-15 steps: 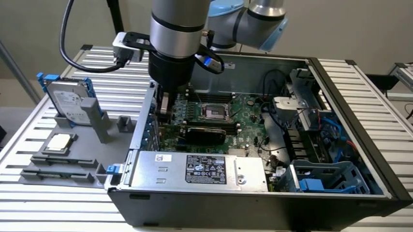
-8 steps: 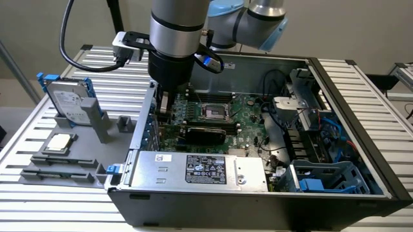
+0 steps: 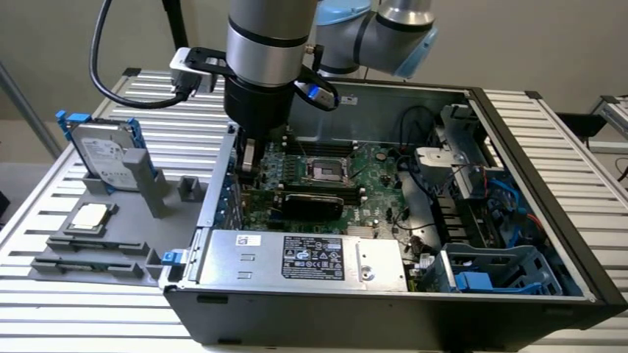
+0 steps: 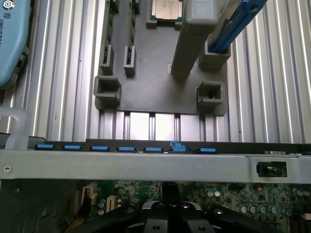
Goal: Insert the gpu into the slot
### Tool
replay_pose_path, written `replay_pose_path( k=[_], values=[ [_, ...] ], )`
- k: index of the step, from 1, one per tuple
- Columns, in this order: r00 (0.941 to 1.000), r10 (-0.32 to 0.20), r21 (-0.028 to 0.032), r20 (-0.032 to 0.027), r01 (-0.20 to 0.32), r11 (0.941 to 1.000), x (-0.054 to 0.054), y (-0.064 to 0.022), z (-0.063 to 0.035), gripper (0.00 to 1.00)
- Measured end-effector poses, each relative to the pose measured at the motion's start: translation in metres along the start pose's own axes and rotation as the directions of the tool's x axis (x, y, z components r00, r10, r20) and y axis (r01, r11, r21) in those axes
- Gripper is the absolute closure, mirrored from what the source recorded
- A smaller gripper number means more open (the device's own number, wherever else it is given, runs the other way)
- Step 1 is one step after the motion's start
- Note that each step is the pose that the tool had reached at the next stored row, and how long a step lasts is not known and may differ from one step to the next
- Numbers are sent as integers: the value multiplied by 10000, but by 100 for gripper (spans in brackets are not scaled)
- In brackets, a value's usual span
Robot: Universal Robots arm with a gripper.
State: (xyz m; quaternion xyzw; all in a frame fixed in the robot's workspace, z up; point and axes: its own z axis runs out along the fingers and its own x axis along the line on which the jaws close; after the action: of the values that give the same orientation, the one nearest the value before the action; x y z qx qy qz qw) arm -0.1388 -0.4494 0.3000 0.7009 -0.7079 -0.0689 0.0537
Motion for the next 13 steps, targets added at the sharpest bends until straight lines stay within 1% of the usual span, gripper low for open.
replay_pose_path(
  k=[9, 13],
  values=[
    [10000, 2, -14, 12, -2, 10000, -19, 11, 3, 89],
    [10000, 3, -43, 11, -3, 10000, -28, 19, 4, 89]
  ],
)
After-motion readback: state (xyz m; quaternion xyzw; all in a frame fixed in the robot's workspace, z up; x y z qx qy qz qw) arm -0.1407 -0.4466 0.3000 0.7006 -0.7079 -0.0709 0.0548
